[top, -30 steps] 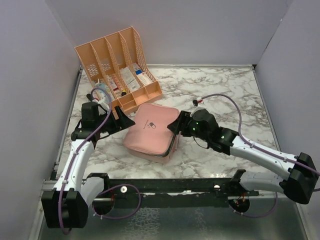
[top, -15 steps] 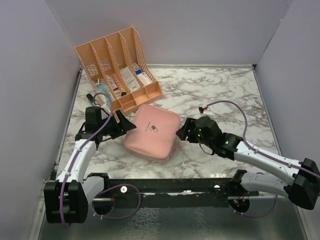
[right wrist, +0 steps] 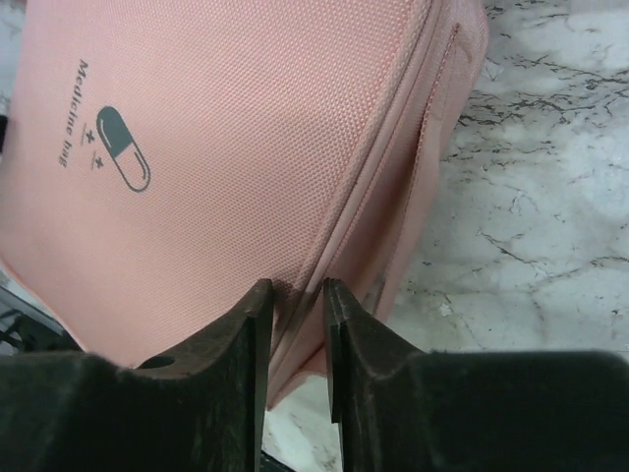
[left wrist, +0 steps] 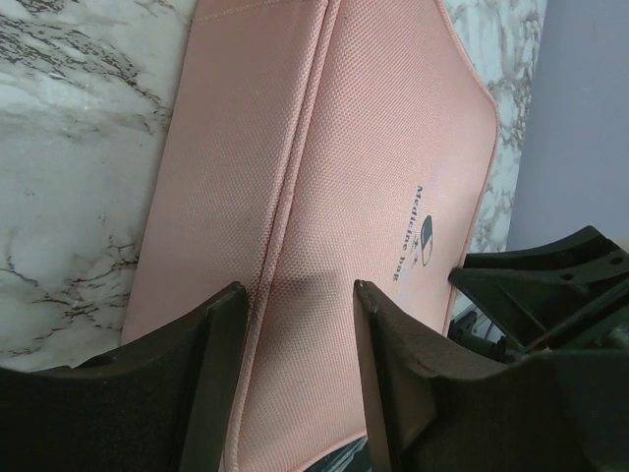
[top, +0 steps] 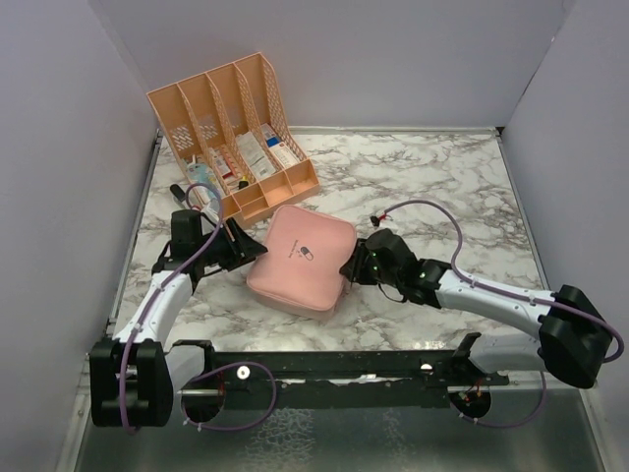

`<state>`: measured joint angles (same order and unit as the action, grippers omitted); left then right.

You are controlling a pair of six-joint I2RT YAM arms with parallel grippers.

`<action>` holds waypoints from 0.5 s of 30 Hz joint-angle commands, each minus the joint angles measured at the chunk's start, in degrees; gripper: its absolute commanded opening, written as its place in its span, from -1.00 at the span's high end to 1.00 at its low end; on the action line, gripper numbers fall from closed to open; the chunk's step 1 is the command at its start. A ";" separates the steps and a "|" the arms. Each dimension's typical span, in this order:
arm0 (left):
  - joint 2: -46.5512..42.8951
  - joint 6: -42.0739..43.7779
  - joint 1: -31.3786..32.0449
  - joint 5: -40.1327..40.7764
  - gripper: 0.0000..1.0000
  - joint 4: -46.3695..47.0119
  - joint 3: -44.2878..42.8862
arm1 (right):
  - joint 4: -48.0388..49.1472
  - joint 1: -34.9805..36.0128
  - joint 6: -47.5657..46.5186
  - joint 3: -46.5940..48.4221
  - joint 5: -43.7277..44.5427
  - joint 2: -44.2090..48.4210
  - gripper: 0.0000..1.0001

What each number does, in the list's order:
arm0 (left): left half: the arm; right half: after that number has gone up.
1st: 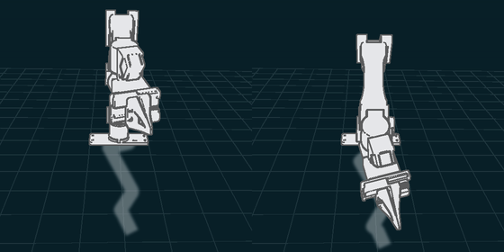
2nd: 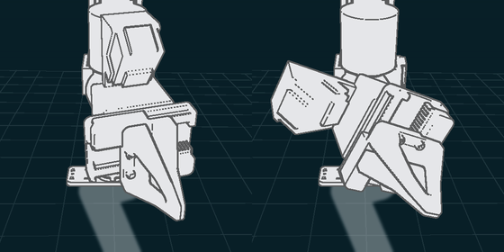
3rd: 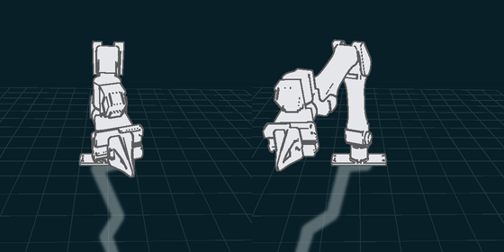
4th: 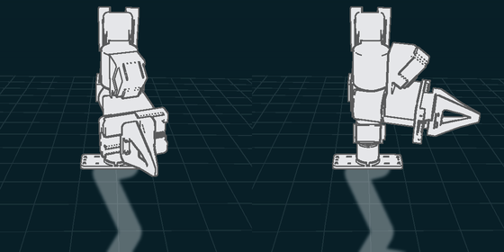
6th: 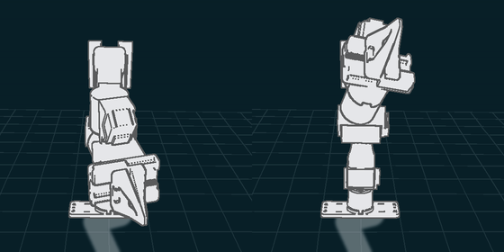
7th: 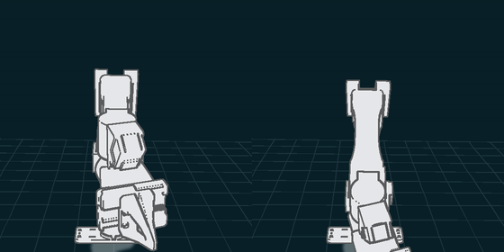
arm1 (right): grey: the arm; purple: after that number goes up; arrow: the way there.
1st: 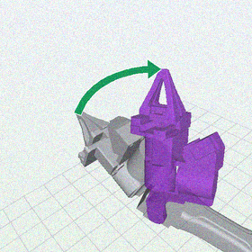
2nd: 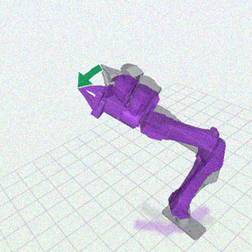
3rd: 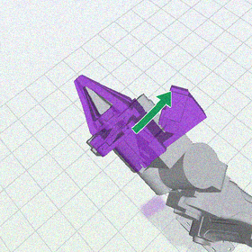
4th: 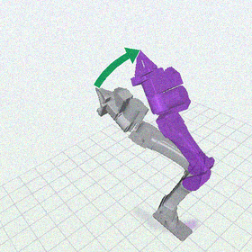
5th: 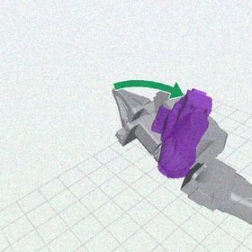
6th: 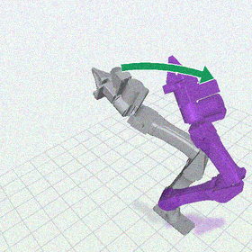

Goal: Organize the medicine kit

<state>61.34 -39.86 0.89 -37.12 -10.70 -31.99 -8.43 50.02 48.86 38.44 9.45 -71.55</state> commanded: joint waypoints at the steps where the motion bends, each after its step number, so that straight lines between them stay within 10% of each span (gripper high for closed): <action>1: 1.64 -1.34 1.61 -5.84 0.09 3.61 0.49 | -1.57 -1.31 -1.81 1.06 5.23 -0.44 0.56; 15: 3.05 -10.80 12.34 -5.58 0.20 16.24 2.99 | 4.84 -14.94 -21.92 7.75 -2.56 -7.36 0.80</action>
<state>64.12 -46.52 9.45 -39.22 -1.52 -29.41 -8.40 38.74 35.66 42.30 10.70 -74.83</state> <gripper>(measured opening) 0.401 0.113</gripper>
